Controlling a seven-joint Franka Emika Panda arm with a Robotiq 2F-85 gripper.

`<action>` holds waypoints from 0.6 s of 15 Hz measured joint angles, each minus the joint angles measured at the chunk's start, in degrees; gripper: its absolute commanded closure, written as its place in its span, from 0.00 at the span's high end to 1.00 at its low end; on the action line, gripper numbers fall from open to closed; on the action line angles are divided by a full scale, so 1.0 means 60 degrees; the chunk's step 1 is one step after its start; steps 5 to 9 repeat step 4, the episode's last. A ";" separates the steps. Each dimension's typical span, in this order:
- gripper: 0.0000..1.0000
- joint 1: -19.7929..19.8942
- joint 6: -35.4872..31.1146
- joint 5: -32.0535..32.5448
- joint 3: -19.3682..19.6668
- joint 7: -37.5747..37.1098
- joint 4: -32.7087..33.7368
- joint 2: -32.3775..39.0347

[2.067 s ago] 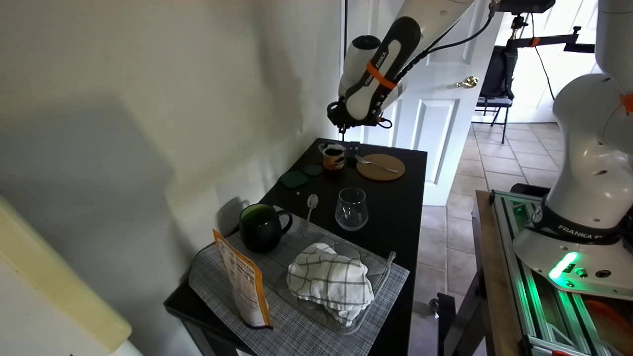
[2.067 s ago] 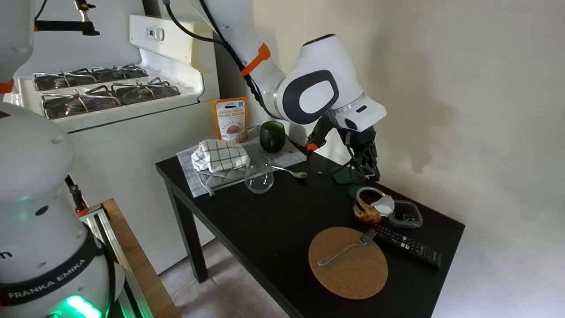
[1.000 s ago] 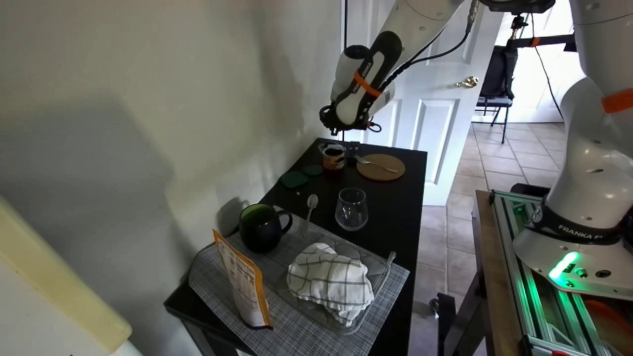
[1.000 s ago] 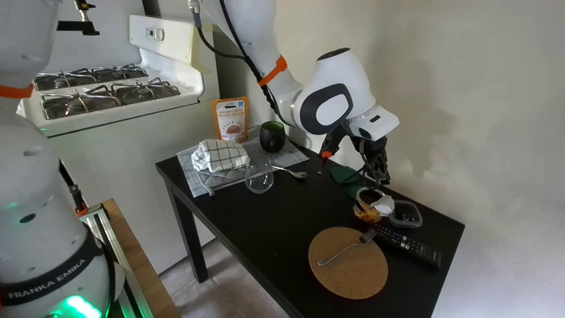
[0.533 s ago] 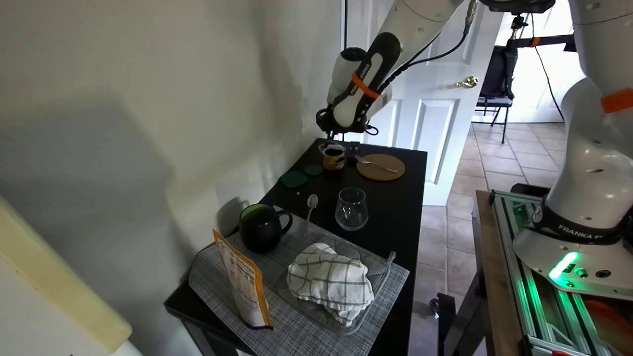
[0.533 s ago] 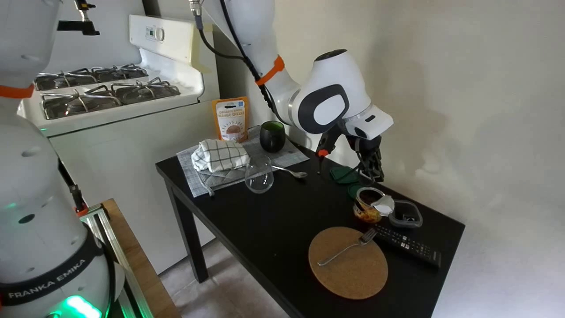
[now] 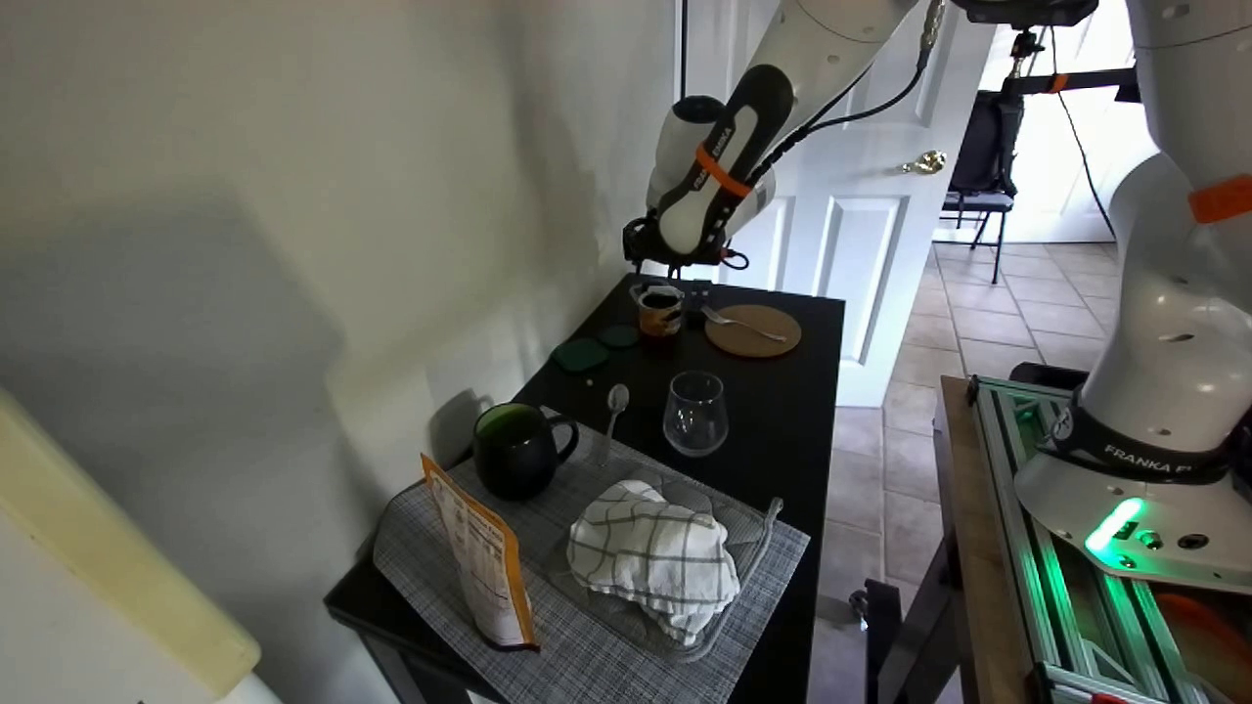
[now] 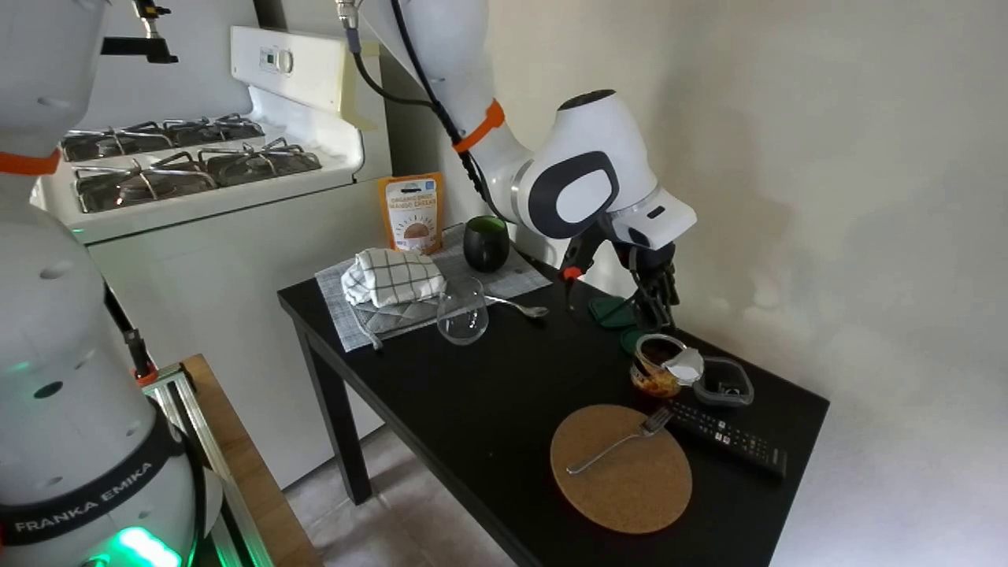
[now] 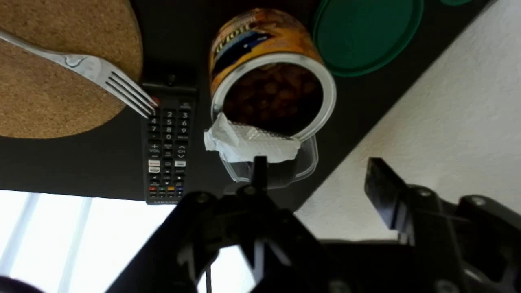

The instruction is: Put the brown object in the can

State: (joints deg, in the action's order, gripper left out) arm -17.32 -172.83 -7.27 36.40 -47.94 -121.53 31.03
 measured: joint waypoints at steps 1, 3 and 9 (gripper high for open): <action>1.00 0.0102 0.0000 0.0015 -0.0229 0.0229 -0.0023 -0.0098; 1.00 0.0382 -0.0001 0.0104 -0.0943 0.0979 -0.0224 -0.0510; 1.00 0.0393 -0.0001 0.0243 -0.1169 0.1308 -0.0434 -0.0752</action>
